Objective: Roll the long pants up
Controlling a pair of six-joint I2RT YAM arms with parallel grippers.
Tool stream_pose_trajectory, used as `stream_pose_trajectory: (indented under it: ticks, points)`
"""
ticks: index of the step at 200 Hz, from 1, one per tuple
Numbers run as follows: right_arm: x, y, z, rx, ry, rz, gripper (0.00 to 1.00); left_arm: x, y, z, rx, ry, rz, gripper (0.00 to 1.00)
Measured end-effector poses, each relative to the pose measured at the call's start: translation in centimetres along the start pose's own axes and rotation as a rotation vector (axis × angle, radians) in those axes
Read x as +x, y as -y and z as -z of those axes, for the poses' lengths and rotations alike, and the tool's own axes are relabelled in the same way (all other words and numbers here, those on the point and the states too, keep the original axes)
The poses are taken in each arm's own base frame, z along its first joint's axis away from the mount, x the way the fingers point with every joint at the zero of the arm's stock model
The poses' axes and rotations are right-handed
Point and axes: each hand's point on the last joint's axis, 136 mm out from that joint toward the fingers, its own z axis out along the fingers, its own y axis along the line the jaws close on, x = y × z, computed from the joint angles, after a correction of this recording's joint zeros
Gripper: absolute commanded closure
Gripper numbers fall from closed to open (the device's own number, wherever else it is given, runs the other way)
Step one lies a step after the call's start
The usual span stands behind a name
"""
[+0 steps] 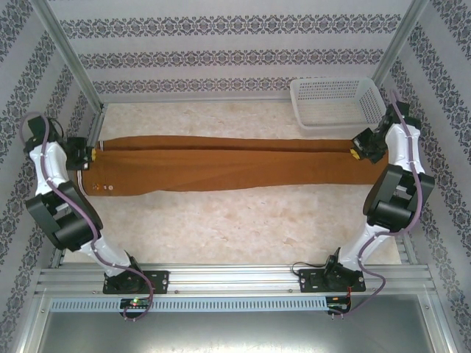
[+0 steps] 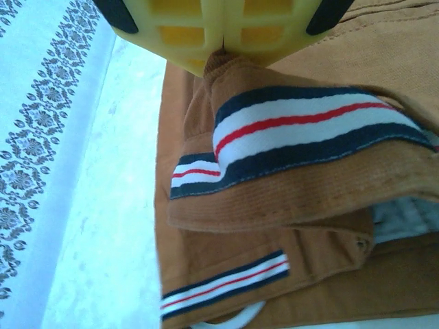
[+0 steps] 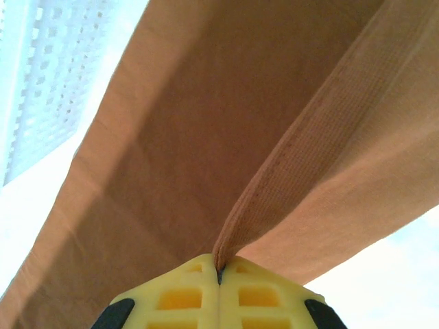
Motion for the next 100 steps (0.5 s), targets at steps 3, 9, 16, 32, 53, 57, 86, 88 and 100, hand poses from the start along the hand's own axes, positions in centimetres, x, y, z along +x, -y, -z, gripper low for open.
stream_pose_trajectory:
  ticks: [3,9,16,32,53,57,86,88,100]
  points:
    - [-0.2,-0.1,-0.1,0.000,0.001,0.003,1.00,0.0,0.4,-0.2,0.001,0.000,-0.006,1.00]
    - [-0.4,-0.3,-0.2,0.001,0.002,0.009,1.00,-0.1,0.8,-0.5,0.001,0.000,-0.013,1.00]
    - [-0.6,-0.5,-0.4,0.004,0.004,0.016,1.00,0.0,1.2,-0.8,0.000,-0.002,-0.018,1.00]
    - [-1.1,-0.9,-0.7,0.008,0.008,0.035,1.00,-0.1,1.6,-1.7,-0.009,-0.002,-0.021,1.00]
    - [-1.4,-1.2,-0.9,0.016,0.011,0.049,1.00,-0.1,1.4,-2.9,-0.028,-0.011,-0.010,1.00]
    - [-1.5,-1.3,-0.9,0.017,0.012,0.050,1.00,-0.2,1.2,-3.1,-0.033,-0.012,-0.008,1.00]
    - [-2.0,-1.7,-1.4,0.021,0.008,0.069,1.00,-0.3,0.6,-4.3,-0.059,-0.023,0.007,1.00]
    - [-2.0,-1.7,-1.5,0.022,0.008,0.070,1.00,-0.3,0.6,-4.3,-0.060,-0.023,0.007,1.00]
    - [-2.2,-1.9,-1.7,0.026,0.004,0.077,1.00,-0.3,0.5,-4.5,-0.066,-0.019,0.007,1.00]
